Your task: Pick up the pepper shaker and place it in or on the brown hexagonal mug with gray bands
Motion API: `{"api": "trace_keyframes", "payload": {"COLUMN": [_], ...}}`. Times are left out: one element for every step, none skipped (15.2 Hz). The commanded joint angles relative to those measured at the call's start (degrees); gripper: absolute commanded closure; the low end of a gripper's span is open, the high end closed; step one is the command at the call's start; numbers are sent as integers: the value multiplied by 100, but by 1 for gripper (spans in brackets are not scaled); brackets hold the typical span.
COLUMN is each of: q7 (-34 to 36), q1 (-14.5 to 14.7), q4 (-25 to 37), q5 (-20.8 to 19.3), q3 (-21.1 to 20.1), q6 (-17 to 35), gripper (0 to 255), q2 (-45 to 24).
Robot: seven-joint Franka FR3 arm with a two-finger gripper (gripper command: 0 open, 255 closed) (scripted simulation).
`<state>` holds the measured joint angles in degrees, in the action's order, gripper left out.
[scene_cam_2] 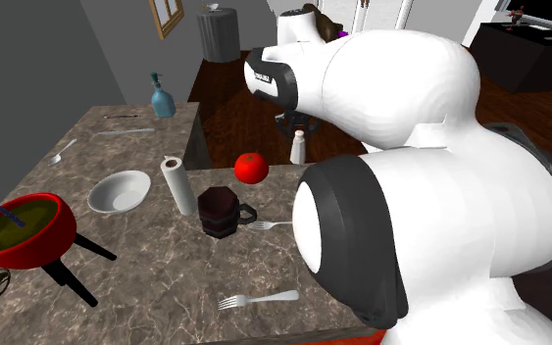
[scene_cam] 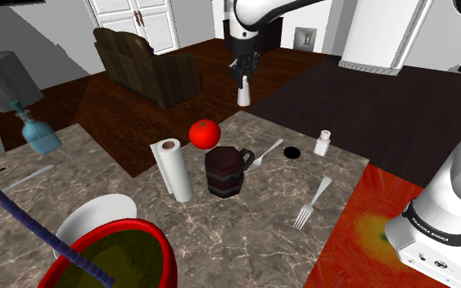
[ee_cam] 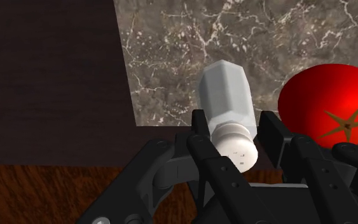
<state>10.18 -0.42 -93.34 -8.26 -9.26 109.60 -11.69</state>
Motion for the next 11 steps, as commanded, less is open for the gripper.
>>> {"api": "trace_keyframes", "payload": {"q7": [-23,-31,-39,-47,-55,-63,-70,-73,32,138,245], "q1": [0,2,4,7,9,12,14,15,74,132,191], "q4": [156,231,308,386,467,549,634,663,537,417,307], "q5": [8,12,14,17,19,20,22,22,24,27,30], "q3": [-1,-2,-4,-5,-6,-7,-8,-9,-51,-95,-140], "q6": [-164,-240,-316,-393,-471,-549,-628,-656,-654,-656,-661], "gripper": [255,255,255,255,255,255,255,255,255,255,255], "q2": [8,9,9,8,5,1,-5,-5,108,218,323]}}
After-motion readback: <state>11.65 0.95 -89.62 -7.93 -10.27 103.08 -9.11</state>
